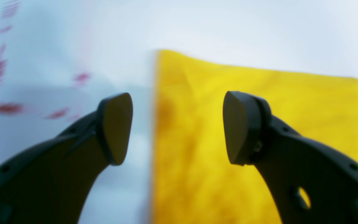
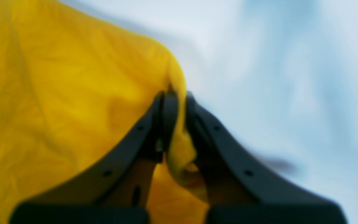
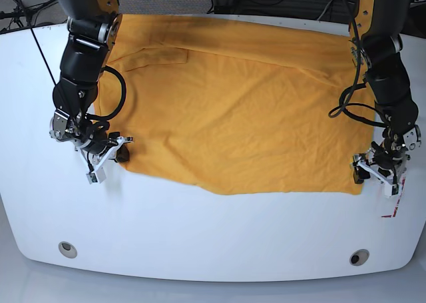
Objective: Fold the T-shirt properly
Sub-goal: 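Move both open grippers to the shirt's opposite edge corners, then close both grippers on the shirt corners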
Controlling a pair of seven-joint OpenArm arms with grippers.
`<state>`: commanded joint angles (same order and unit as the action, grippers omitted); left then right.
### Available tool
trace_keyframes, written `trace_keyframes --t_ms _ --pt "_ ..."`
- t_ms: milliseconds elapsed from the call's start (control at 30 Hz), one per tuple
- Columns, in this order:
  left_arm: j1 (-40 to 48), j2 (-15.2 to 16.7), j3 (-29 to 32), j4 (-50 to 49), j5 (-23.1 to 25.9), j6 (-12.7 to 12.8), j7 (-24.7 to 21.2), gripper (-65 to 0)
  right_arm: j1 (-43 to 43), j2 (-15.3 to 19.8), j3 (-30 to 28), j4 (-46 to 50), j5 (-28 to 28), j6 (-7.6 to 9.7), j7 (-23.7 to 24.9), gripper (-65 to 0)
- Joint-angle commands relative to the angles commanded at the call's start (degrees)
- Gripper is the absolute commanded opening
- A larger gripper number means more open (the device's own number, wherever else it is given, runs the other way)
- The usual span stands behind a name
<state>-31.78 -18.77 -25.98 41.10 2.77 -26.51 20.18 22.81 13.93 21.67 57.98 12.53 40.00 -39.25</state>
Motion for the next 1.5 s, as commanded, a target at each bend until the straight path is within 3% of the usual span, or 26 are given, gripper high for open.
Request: trace_keyframes --t_ms 167,333,533,700,1033,1133,1433,1500 --pt "0.09 -2.37 0.09 -0.62 0.0 0.09 1.05 -22.2 0.0 0.0 0.0 0.0 0.26 0.0 0.0 -64.8" --pt "0.18 -2.2 0.18 -1.67 0.0 -1.85 1.23 -22.2 -0.18 0.0 0.0 0.0 0.18 0.0 -0.18 -64.8" --pt "-0.18 -2.11 0.18 -5.54 0.0 -2.46 0.79 -22.2 -1.41 0.0 0.0 0.88 0.53 0.0 -0.18 -64.8" --pt "-1.67 0.35 0.88 -8.97 0.0 -4.13 0.79 -22.2 -1.67 -0.09 0.0 2.37 0.09 0.0 -0.18 -64.8" --pt "-2.02 1.58 3.34 -9.85 -0.26 -4.22 0.7 -23.9 -2.64 -0.09 0.0 2.64 0.09 0.0 -0.18 -64.8" --pt "-2.02 2.46 4.13 -9.85 -0.09 -4.13 0.7 -30.8 -2.81 -0.09 0.0 2.64 0.09 0.0 -0.18 -64.8" --pt "-2.11 0.97 6.15 -9.93 0.0 -3.96 -0.53 -63.5 -2.73 0.09 -0.09 2.64 0.0 0.0 -0.09 -64.8" --pt "-2.11 0.88 6.42 -9.85 0.0 -4.13 -0.62 -65.0 -2.55 0.0 -0.09 2.64 0.0 0.0 -0.09 -65.0"
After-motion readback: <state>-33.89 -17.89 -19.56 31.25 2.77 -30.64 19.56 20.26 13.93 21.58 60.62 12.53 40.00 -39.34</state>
